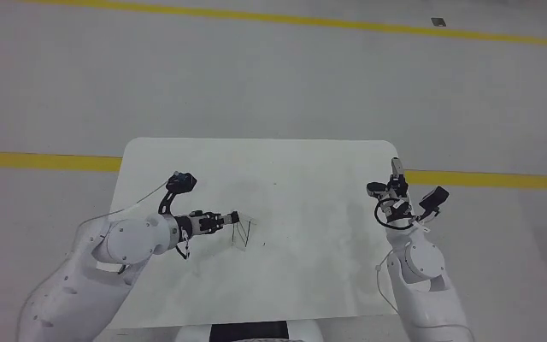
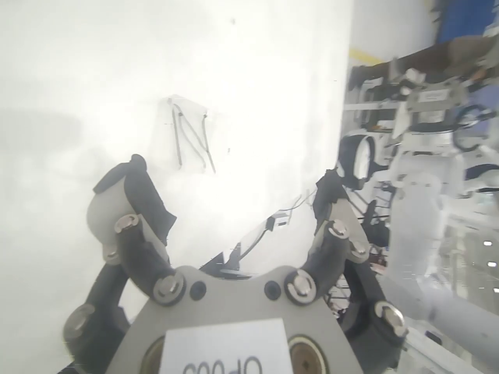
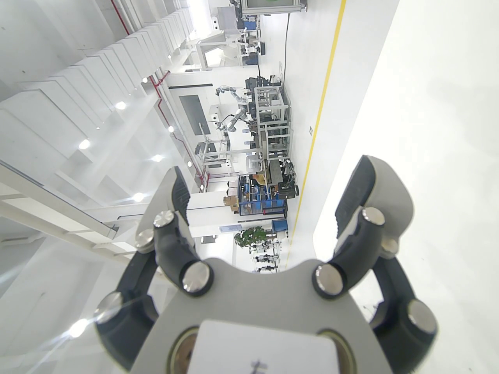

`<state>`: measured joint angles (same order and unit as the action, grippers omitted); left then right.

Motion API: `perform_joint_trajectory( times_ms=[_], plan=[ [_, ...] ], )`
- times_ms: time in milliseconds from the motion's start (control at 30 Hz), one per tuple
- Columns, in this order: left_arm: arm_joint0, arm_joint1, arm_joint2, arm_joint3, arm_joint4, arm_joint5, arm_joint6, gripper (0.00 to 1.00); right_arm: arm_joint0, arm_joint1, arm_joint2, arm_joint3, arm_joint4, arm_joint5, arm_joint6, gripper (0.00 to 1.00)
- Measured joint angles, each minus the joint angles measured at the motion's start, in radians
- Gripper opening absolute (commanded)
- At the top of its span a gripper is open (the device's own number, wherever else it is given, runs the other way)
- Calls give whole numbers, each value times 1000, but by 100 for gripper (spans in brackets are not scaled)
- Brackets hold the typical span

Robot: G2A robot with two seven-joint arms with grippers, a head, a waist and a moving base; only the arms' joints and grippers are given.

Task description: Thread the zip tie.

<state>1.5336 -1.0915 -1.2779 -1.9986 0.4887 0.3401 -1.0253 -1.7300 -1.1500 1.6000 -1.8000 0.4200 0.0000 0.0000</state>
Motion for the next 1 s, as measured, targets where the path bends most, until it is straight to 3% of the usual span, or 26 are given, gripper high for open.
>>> perform_joint_trajectory(
  times_ms=[67,167,600,800,1000],
  plan=[
    [-27,-17,7,19,67,0,-62,100,0,0,0,0,0,0,0,100],
    [-41,-41,4,34,116,0,-66,100,0,0,0,0,0,0,0,100],
    [-45,-41,12,35,109,-10,-60,100,0,0,0,0,0,0,0,100],
    [-118,-43,79,10,186,1,-145,100,0,0,0,0,0,0,0,100],
    [-212,-68,165,14,317,0,-347,100,0,0,0,0,0,0,0,100]
  ],
)
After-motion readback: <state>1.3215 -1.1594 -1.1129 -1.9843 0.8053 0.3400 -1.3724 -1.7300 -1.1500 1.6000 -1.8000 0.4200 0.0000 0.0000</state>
